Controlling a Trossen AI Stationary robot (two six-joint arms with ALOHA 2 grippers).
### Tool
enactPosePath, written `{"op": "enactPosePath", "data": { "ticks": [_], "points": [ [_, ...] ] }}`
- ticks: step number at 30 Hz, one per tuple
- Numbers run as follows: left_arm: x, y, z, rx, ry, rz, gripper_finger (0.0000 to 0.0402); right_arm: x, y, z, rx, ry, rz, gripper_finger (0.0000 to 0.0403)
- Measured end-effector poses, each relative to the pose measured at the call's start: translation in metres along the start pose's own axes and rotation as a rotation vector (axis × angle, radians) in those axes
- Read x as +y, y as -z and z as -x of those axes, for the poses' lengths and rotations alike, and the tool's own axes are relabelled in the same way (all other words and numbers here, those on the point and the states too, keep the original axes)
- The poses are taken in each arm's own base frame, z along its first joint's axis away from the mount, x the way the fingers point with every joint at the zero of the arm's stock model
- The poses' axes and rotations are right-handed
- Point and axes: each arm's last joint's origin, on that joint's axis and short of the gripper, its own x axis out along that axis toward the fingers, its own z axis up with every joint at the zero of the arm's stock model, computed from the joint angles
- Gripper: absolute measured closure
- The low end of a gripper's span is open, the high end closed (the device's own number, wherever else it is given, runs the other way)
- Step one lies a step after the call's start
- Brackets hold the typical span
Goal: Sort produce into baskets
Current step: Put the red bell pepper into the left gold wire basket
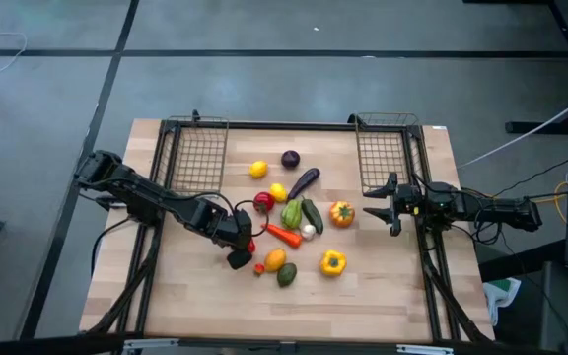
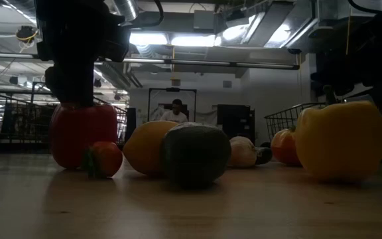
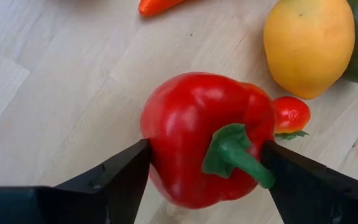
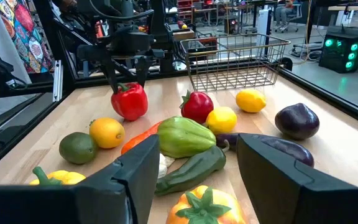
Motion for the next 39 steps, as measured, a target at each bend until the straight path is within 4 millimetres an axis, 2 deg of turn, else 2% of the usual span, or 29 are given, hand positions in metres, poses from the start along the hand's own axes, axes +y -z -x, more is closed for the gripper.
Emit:
{"op": "enactPosePath", "data": {
  "ticks": [9, 29, 39],
  "points": [
    [0.0006, 0.0004, -0.0002, 0.002, -0.006, -0.001, 0.0162, 0.0000, 0.0000, 0.0000, 0.000, 0.000, 0.000, 0.0189],
    [0.0005, 0.0003, -0.0004, 0.002, -0.006, -0.015, 0.0164, 0.0000, -0.0001, 0.0000, 0.000, 0.000, 0.000, 0.0189],
    [0.0070, -0.0090, -0.0011, -0.022, -0.019, 0.072, 0.0164, 0.0000, -0.0001, 0.0000, -0.001, 0.001, 0.000, 0.0189]
  ]
}}
